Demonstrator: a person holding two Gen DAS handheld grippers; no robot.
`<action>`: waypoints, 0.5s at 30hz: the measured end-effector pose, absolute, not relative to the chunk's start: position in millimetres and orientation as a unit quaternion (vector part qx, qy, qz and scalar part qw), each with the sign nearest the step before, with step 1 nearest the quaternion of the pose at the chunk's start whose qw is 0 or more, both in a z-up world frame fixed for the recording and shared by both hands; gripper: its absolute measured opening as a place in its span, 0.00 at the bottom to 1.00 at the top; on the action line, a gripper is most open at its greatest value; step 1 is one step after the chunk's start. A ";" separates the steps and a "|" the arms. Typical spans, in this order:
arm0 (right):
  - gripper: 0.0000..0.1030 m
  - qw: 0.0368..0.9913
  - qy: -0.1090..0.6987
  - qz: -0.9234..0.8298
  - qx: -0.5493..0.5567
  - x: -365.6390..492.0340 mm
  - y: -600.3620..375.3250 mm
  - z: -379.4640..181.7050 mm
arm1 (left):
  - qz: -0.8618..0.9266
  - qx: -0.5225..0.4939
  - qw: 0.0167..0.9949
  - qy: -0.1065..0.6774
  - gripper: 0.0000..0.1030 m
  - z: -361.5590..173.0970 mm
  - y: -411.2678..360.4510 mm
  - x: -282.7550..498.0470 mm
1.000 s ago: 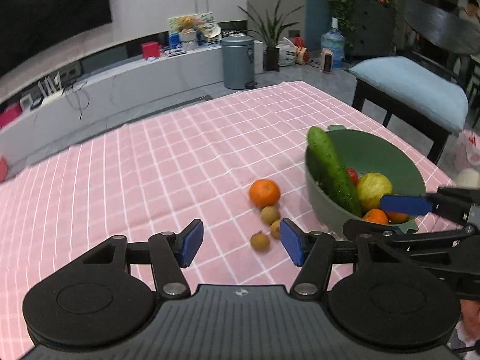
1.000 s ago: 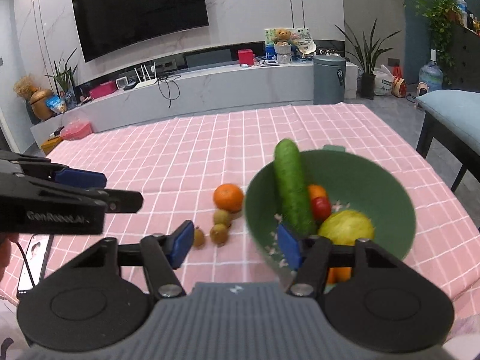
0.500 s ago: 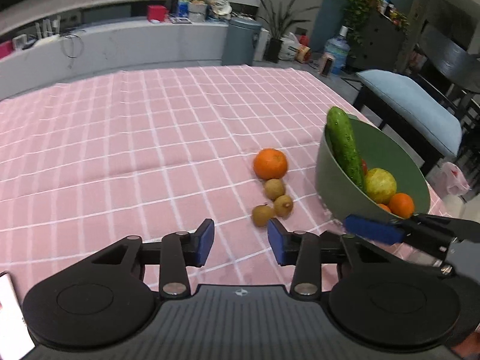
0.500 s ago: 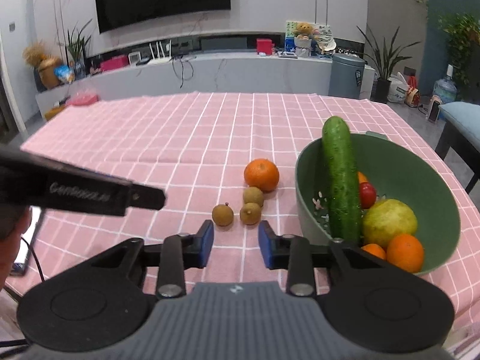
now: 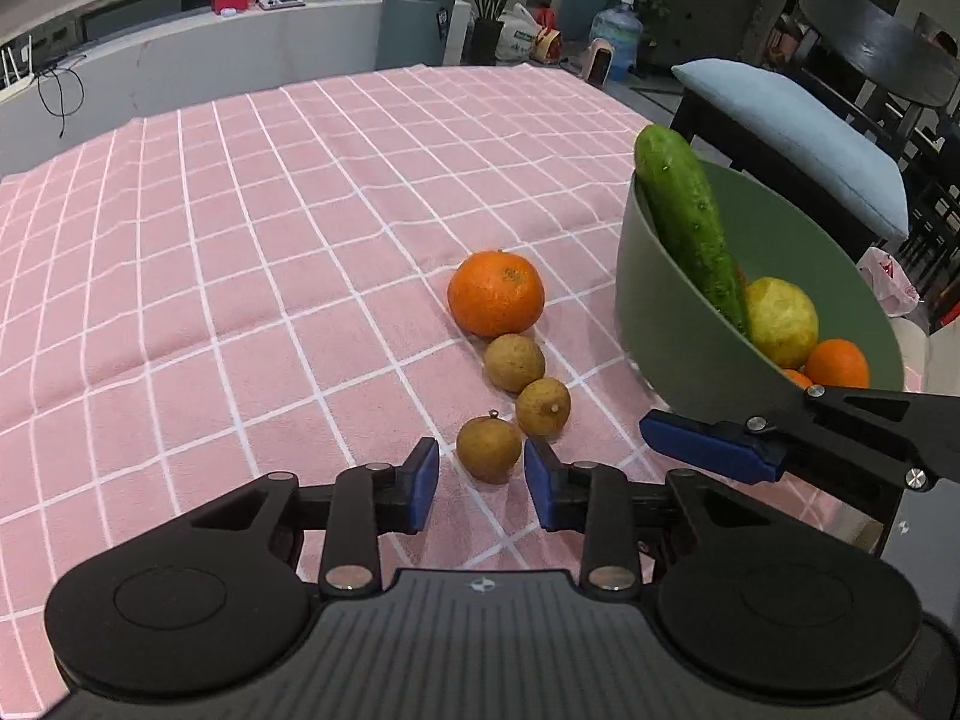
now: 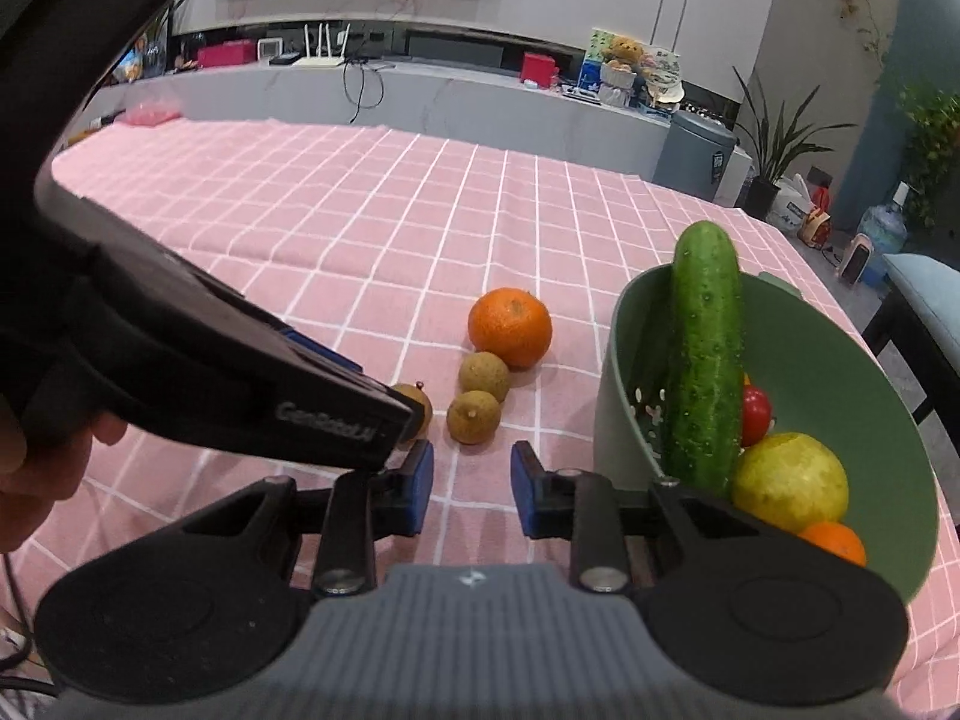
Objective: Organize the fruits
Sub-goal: 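Grasp a small brown kiwi with the left tool while the right tool grasps another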
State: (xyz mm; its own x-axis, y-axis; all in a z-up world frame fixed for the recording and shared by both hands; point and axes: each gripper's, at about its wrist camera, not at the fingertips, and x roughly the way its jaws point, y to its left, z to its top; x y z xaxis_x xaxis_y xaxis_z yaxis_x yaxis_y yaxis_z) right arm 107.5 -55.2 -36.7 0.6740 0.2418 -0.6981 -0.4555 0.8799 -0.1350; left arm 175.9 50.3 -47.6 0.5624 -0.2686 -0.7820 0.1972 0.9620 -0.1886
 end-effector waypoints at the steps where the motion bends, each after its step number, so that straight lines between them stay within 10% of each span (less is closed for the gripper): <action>1: 0.21 0.902 0.354 0.194 -0.155 108.8 -54.5 -38.1 | -0.133 -0.045 0.882 0.450 0.37 -48.8 50.9 179.2; 15: 0.17 0.904 0.337 0.179 -0.192 121.9 -32.2 -49.1 | -0.064 -0.109 0.889 0.440 0.28 -42.9 82.7 176.5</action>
